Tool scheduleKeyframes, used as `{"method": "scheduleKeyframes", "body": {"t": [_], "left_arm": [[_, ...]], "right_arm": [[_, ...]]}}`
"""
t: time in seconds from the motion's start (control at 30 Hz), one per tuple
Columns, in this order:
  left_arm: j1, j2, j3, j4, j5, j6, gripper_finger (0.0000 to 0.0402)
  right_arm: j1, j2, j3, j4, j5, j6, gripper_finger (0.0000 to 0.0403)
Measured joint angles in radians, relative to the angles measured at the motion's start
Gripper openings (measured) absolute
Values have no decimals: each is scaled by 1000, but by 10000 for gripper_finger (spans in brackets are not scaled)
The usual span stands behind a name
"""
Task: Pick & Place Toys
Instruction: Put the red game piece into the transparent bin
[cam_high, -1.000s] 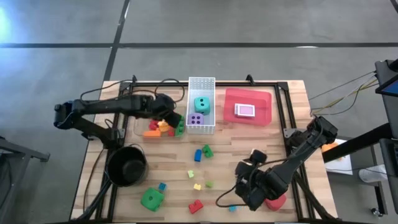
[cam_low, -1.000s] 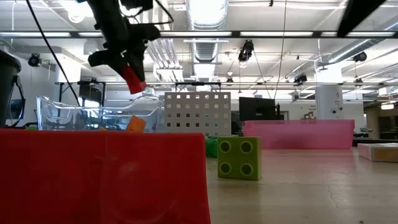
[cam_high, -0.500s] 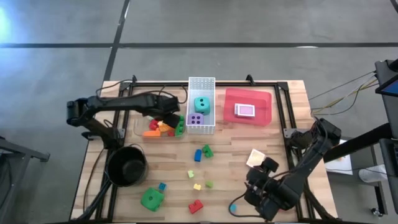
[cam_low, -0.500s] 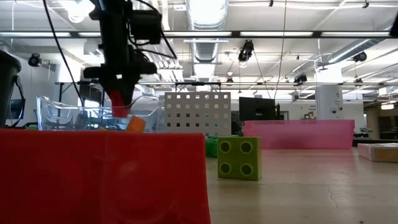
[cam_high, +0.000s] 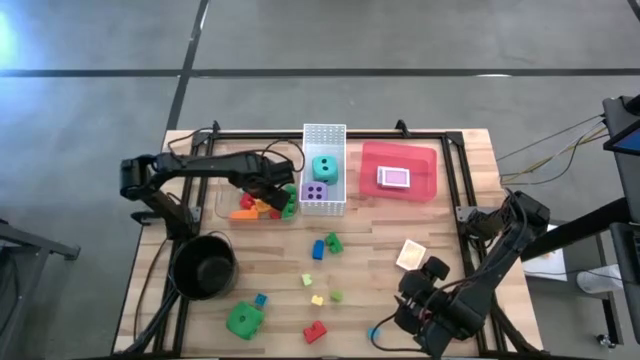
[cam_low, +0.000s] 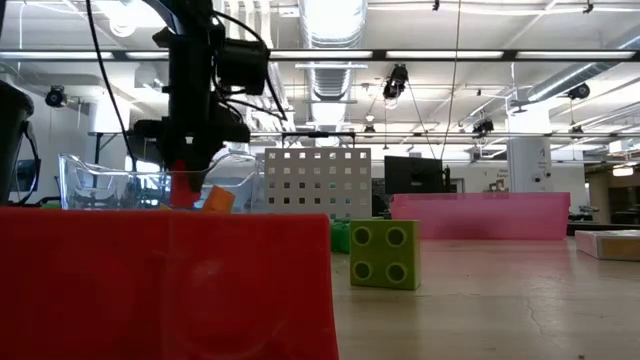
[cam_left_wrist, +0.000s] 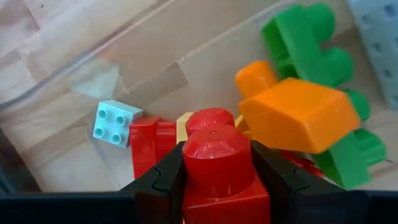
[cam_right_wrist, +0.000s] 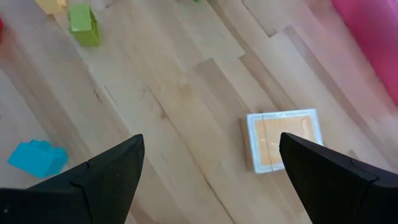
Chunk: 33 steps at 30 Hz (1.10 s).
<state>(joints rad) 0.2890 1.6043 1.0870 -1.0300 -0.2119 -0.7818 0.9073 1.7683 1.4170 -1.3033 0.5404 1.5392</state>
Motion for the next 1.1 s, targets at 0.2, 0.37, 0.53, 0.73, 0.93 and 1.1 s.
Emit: {"method": "scheduleKeyframes", "body": {"t": [0.2,0.37,0.53,0.73,0.93,1.1], "left_arm": [[0,47,-1,-7,22,0,134],[3,68,0,-7,21,1,134],[3,67,0,-4,21,12,134],[3,70,0,0,19,13,134],[3,69,-2,1,22,70,153],[3,69,-2,1,22,79,261]], "right_arm": [[1,0,-41,37,-24,-9,366],[0,0,-55,42,-26,-5,366],[0,0,-60,54,-25,-12,366],[0,0,-60,58,-21,-13,366],[0,0,-60,61,-19,-24,366],[0,0,-60,61,-18,-29,366]]}}
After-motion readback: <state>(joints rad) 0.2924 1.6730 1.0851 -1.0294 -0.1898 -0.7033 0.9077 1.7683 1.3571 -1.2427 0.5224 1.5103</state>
